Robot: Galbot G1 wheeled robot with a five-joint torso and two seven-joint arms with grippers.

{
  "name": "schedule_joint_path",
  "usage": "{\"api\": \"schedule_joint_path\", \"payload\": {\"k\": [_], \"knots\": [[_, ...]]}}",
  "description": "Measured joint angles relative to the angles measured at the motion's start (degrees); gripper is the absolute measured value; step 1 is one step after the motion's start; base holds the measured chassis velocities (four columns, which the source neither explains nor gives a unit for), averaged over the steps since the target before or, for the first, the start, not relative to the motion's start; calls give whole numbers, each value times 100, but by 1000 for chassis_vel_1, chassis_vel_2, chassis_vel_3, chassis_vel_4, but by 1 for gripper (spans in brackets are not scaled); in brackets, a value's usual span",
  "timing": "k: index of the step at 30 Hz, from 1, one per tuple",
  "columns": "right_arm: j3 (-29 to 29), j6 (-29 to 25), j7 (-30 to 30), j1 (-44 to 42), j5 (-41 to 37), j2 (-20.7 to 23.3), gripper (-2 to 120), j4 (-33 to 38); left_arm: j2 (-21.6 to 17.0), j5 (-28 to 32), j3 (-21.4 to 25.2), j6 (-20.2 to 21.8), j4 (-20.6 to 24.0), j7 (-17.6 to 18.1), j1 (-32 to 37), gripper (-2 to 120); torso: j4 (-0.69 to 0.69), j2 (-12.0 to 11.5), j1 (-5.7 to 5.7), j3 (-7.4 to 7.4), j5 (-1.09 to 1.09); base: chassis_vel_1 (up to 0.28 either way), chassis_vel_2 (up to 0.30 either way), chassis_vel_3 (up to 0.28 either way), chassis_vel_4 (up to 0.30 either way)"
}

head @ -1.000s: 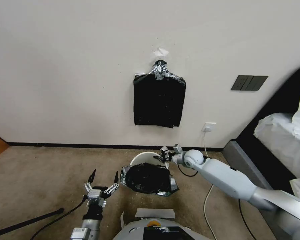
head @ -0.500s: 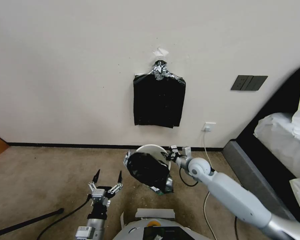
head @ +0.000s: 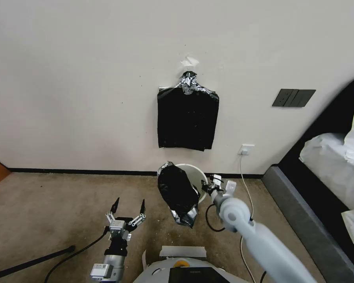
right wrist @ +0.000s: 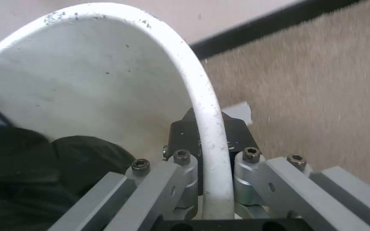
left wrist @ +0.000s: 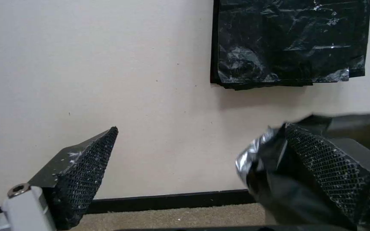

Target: Place a trash bag onto the trash bin.

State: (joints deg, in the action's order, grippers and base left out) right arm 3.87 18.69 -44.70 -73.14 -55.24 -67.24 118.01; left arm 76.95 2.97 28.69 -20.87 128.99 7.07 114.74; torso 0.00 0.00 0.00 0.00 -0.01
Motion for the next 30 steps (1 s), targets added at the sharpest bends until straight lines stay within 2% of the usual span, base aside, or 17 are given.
{"api": "schedule_joint_path", "payload": {"k": [11, 20, 22, 23, 26, 28, 30], "knots": [[-109, -266, 209, -171, 581, -585, 3, -545, -9, 43, 63, 23, 47, -1, -13, 100, 1, 0, 0, 0, 1, 0, 0, 0, 0], [-117, -282, 155, -243, 627, -694, 4, -602, 2, 44, 21, 30, 41, 10, -32, 100, -1, 1, 0, -1, -1, 0, 0, 0, 0], [-123, -266, 143, -283, 623, -675, 15, -570, 6, 53, 8, 31, 35, 17, -35, 100, -1, 1, 0, -1, 0, 0, 0, 0, 0], [-123, -266, 143, -283, 623, -675, 15, -570, 6, 53, 8, 31, 35, 17, -35, 100, -1, 1, 0, -1, 0, 0, 0, 0, 0], [-121, -206, 124, -325, 608, -570, 28, -406, 6, 79, 1, 35, 35, 21, -41, 100, 1, 0, 0, 1, 4, 0, 0, 0, 0], [-109, -202, 127, -326, 626, -526, 32, -334, 4, 81, 1, 37, 35, 21, -44, 100, 1, 0, 0, 0, 4, 0, 0, 0, 0], [-63, -187, 172, -341, 765, -346, 42, -112, 5, 86, -10, 42, 35, 23, -54, 100, 1, 0, 0, 0, 3, 0, 0, 0, 0]]}}
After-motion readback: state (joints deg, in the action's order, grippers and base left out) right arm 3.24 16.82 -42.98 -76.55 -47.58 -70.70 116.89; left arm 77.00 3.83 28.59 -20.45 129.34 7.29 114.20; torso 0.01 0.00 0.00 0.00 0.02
